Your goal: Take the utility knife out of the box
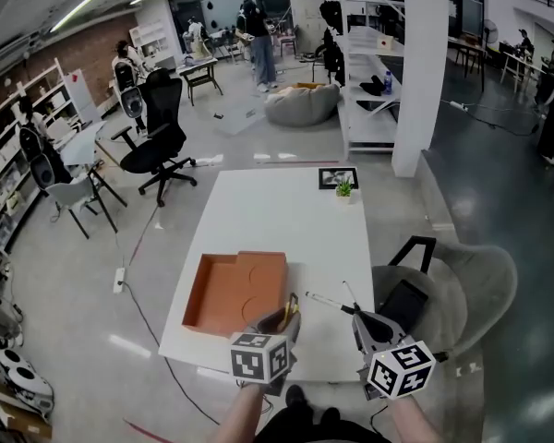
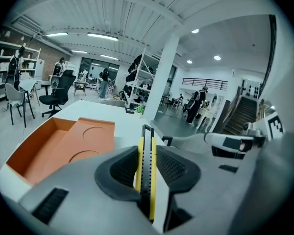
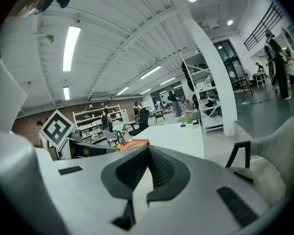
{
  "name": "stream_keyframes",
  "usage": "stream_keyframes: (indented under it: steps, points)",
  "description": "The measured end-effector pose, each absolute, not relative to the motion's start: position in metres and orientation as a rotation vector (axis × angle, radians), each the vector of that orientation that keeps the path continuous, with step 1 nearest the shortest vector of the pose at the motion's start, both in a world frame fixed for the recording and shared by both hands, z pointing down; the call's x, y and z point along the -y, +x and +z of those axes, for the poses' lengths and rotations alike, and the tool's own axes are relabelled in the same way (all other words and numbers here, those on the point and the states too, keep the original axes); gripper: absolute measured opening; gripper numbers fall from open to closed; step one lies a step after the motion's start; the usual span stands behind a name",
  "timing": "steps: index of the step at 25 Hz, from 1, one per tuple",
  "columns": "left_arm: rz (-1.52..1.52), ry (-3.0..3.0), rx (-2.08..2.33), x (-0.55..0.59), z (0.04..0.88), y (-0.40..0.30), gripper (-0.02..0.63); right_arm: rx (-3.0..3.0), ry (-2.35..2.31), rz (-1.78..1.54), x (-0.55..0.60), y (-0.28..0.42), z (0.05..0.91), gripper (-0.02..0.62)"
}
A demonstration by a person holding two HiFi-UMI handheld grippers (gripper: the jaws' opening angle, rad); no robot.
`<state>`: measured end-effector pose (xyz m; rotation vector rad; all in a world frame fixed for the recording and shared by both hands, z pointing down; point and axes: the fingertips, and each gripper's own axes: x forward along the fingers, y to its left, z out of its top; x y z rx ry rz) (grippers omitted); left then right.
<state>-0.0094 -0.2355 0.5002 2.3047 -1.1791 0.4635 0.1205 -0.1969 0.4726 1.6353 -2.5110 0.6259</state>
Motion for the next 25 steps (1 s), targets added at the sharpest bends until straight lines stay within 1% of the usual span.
stream_keyframes:
  steps: [25]
  points:
    - [0.459, 2.295, 1.174, 0.2373, 0.501, -0.0108, 0.114, 2.474, 1.638, 0.613, 0.2023, 0.1169, 0.4737, 0.0]
